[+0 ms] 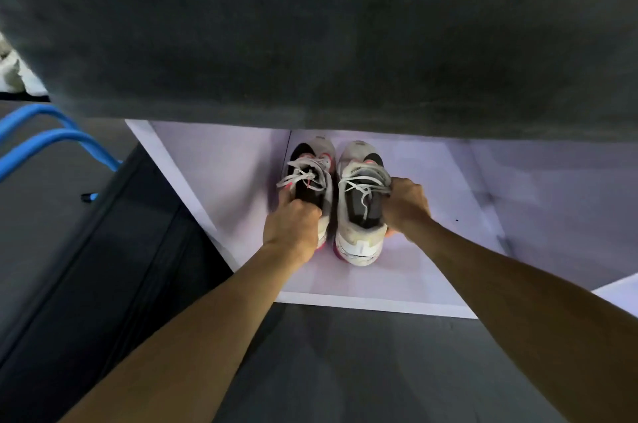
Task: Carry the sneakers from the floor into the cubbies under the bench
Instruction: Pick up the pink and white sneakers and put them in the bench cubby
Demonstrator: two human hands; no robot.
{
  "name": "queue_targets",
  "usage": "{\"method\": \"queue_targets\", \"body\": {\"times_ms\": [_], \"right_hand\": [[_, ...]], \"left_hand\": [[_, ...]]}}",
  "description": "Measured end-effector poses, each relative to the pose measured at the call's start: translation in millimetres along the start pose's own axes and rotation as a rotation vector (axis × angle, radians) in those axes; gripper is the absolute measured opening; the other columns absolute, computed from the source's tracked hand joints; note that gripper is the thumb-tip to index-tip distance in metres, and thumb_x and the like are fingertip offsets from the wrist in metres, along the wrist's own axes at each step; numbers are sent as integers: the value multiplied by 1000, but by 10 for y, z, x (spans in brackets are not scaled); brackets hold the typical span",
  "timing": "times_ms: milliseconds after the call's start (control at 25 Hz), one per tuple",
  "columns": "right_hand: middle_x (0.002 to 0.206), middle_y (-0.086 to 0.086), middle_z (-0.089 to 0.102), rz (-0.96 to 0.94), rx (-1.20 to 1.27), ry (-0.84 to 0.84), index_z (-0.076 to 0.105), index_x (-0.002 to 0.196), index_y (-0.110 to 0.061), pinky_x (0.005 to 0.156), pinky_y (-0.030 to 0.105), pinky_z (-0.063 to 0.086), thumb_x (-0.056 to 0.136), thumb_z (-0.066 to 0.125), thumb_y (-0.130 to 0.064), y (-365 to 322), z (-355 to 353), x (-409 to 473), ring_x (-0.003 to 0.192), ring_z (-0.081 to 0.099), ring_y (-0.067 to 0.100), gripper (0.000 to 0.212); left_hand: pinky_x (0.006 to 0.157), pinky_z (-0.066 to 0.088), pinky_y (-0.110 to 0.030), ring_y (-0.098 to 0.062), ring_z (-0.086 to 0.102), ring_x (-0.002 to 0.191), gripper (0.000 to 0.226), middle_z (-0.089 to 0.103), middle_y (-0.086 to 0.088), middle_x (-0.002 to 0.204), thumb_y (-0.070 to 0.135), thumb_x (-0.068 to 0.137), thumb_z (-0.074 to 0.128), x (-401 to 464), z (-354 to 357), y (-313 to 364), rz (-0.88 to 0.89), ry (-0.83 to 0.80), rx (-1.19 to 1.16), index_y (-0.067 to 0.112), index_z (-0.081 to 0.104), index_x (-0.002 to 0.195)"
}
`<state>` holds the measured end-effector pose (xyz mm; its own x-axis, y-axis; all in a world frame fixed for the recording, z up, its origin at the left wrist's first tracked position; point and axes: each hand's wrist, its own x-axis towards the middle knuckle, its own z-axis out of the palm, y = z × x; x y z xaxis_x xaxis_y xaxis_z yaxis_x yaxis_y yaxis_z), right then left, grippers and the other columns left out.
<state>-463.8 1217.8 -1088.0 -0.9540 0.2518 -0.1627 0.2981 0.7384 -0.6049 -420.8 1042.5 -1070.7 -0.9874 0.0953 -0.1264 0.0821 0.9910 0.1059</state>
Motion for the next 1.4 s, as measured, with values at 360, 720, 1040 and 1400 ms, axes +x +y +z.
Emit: {"method": "queue_targets", "body": {"times_ms": [360, 720, 1040, 1400], "right_hand": [[89, 15, 66, -90, 112, -7, 59, 88, -16, 71, 45, 57, 83, 42, -22, -8, -10, 90, 78, 65, 37, 19], [137, 6, 53, -393, -90, 78, 45, 136, -20, 96, 39, 45, 97, 47, -35, -45, -436, -332, 119, 52, 30, 41], [149, -1, 40, -518, -277, -21, 35, 143, -26, 106, 40, 32, 97, 42, -46, -190, -1130, -1373, 133, 39, 25, 50], [135, 0, 53, -599, -286, -38, 53, 129, -25, 100, 39, 41, 91, 47, -56, -500, -2086, -2860, 122, 49, 24, 49]], "left_hand": [[74, 41, -33, -25, 47, 119, 31, 56, -2, 121, 21, 86, 61, 124, -106, -21, 55, 3, 20, 21, 56, 116], [92, 38, -38, -27, 49, 117, 60, 50, -1, 130, 60, 78, 55, -104, -488, 115, 122, 263, -66, 30, 41, 128], [96, 39, -43, -25, 49, 121, 63, 49, 1, 137, 65, 79, 53, -1071, -1158, 301, 163, 248, -62, 32, 41, 132], [75, 45, -36, -21, 57, 98, 45, 59, 7, 108, 63, 76, 54, -2515, -2026, 416, 274, 238, -108, 32, 55, 109]]}}
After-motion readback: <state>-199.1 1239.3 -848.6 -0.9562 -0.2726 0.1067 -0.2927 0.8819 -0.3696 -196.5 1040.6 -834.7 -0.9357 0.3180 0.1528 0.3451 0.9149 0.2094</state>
